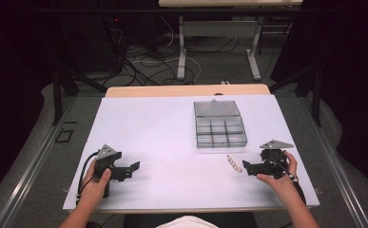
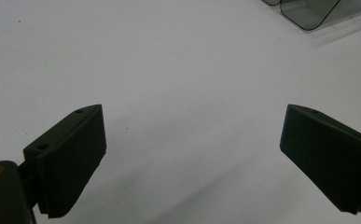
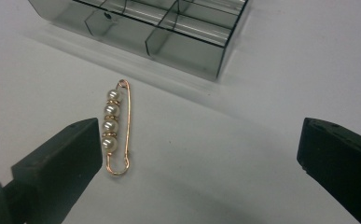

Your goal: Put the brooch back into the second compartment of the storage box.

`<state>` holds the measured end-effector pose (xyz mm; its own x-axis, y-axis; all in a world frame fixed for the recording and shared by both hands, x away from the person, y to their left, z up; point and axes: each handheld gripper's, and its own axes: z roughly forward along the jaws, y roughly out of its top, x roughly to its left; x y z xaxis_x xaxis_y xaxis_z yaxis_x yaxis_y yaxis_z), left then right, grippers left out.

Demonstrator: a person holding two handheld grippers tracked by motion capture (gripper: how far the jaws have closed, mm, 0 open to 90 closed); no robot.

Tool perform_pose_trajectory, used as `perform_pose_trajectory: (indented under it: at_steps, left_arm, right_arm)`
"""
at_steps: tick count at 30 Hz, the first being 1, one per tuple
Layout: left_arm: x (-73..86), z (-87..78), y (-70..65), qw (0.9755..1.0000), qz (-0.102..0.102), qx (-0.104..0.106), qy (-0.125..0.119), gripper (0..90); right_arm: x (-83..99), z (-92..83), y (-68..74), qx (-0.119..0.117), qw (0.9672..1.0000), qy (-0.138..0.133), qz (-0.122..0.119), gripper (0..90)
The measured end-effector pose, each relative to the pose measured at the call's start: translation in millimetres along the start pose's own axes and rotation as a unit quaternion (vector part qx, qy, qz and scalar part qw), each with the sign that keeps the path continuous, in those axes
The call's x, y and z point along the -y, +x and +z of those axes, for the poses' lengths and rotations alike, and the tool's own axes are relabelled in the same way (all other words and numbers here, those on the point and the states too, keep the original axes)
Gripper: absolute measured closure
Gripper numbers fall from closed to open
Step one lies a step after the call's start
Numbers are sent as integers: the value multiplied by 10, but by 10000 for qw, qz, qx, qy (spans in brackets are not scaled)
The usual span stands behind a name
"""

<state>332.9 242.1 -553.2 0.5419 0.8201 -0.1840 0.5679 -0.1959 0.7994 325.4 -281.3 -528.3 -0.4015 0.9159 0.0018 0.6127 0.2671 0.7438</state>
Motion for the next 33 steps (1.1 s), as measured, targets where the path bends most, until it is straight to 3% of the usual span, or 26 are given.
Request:
perform_pose_trajectory:
  at_steps: [6, 11, 14, 17, 24, 27, 33]
  left_arm:
    - [-10, -5, 1, 10000, 40, 40, 56, 71]
    - [-8, 9, -5, 10000, 7, 25, 13, 71]
    - [-9, 9, -9, 10000, 14, 25, 14, 71]
    - [-12, 8, -11, 10000, 33, 44, 50, 71]
    - [-12, 3, -6, 9999, 49, 49, 77, 71]
    - [-12, 3, -8, 10000, 25, 55, 66, 71]
    - [-12, 9, -10, 10000, 40, 55, 44, 71]
  right_arm:
    - [-117, 7, 105, 66, 9994, -53, -329, 0]
    - [-177, 3, 136, -59, 9996, -96, -262, 0]
    - [-216, 6, 157, -195, 9996, -65, -210, 66]
    - [-254, 14, 196, -202, 9995, 4, -253, 119]
    - [-335, 52, 260, -286, 9991, 90, -310, 138]
    - [-379, 81, 290, -436, 9988, 146, -171, 143]
    - [-451, 110, 313, -515, 9985, 177, -21, 154]
